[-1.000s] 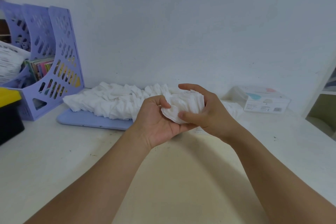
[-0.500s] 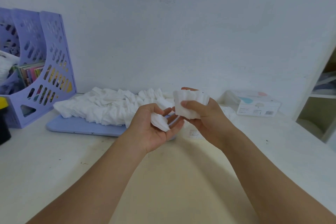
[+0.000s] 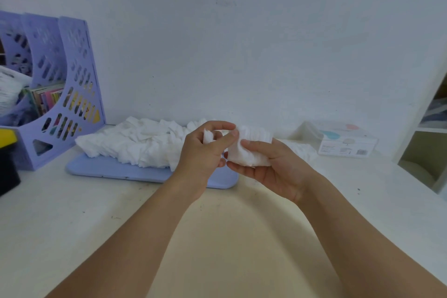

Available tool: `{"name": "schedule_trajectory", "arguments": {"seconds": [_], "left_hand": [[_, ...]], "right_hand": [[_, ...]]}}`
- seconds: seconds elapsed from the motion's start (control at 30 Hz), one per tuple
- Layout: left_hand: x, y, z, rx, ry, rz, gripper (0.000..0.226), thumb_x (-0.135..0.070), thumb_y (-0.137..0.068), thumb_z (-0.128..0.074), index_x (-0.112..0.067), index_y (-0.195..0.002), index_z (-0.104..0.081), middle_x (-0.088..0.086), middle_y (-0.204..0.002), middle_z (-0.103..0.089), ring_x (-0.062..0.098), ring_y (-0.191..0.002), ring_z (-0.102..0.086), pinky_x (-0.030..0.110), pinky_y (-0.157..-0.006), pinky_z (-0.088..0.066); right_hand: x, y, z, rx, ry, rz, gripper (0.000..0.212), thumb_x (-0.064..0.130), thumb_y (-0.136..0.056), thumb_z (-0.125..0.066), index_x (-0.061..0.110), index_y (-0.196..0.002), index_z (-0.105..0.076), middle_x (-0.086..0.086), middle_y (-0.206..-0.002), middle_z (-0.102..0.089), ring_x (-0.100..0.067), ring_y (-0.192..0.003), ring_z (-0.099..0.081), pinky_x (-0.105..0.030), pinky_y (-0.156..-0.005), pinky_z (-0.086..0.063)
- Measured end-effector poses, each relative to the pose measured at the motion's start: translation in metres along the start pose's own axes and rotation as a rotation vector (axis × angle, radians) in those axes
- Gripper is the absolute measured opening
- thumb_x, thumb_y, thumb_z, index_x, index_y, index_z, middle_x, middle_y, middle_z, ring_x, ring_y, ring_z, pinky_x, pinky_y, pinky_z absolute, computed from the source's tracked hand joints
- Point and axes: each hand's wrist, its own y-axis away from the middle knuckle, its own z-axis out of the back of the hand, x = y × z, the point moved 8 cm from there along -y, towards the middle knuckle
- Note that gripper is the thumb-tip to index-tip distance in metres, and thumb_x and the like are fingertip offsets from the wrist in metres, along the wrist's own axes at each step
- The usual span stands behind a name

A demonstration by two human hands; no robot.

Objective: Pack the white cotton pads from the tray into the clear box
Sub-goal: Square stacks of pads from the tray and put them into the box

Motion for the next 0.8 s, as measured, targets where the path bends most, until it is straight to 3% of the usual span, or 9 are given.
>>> {"name": "schedule_trajectory", "arguments": {"seconds": [0.13,0.33,0.47,0.63,0.73,0.8], "left_hand": [[-0.007,0.003,-0.006,0.075,-0.088,-0.106,0.013,-0.017,-0.090,-0.074,-0.030,-0.092,-0.076,-0.001,-0.084,-0.058,0.015,-0.079,-0.062,0.025,-0.058,-0.049],[-0.013,0.003,-0.010,0.124,-0.160,-0.196,0.024,-0.014,-0.095,-0.068,-0.032,-0.109,-0.072,-0.005,-0.088,-0.057,0.011,-0.071,-0.059,0.021,-0.057,-0.050],[-0.019,0.004,-0.012,0.126,-0.293,-0.342,0.027,-0.015,-0.097,-0.066,-0.036,-0.113,-0.070,-0.001,-0.106,-0.052,0.011,-0.079,-0.060,0.019,-0.058,-0.051],[-0.021,0.007,-0.014,0.137,-0.482,-0.527,0.034,-0.018,-0.096,-0.064,-0.046,-0.115,-0.065,-0.004,-0.111,-0.048,0.012,-0.091,-0.058,0.029,-0.078,-0.056],[-0.026,0.011,-0.014,0.091,-0.531,-0.607,0.030,-0.014,-0.092,-0.066,-0.036,-0.113,-0.067,-0.007,-0.109,-0.053,0.005,-0.094,-0.058,0.025,-0.082,-0.053],[-0.026,0.012,-0.013,0.070,-0.528,-0.627,0.026,-0.008,-0.091,-0.068,-0.026,-0.109,-0.067,-0.008,-0.105,-0.058,0.005,-0.093,-0.060,0.030,-0.080,-0.055]], "right_hand": [[0.002,0.000,-0.002,0.059,0.005,0.016,0.040,0.014,-0.103,-0.054,0.001,-0.141,-0.055,-0.021,-0.141,-0.059,-0.036,-0.130,-0.059,-0.045,-0.109,-0.049],[0.004,0.000,0.000,0.042,-0.033,0.018,0.040,0.016,-0.103,-0.054,-0.003,-0.137,-0.056,-0.022,-0.137,-0.063,-0.039,-0.128,-0.060,-0.046,-0.108,-0.050],[0.005,0.001,-0.001,0.046,-0.009,0.021,0.038,0.017,-0.104,-0.053,-0.004,-0.135,-0.056,-0.024,-0.134,-0.064,-0.039,-0.126,-0.061,-0.048,-0.108,-0.050],[0.004,0.003,0.000,0.031,0.079,-0.003,0.037,0.020,-0.104,-0.054,-0.002,-0.134,-0.058,-0.019,-0.131,-0.068,-0.034,-0.123,-0.065,-0.048,-0.109,-0.049],[0.002,0.002,0.002,-0.004,0.090,-0.016,0.037,0.020,-0.104,-0.054,-0.002,-0.133,-0.059,-0.018,-0.129,-0.069,-0.032,-0.120,-0.067,-0.049,-0.109,-0.049],[0.002,0.001,0.004,-0.030,0.085,-0.018,0.036,0.019,-0.105,-0.053,-0.003,-0.132,-0.059,-0.019,-0.128,-0.069,-0.032,-0.119,-0.068,-0.051,-0.109,-0.048]]}}
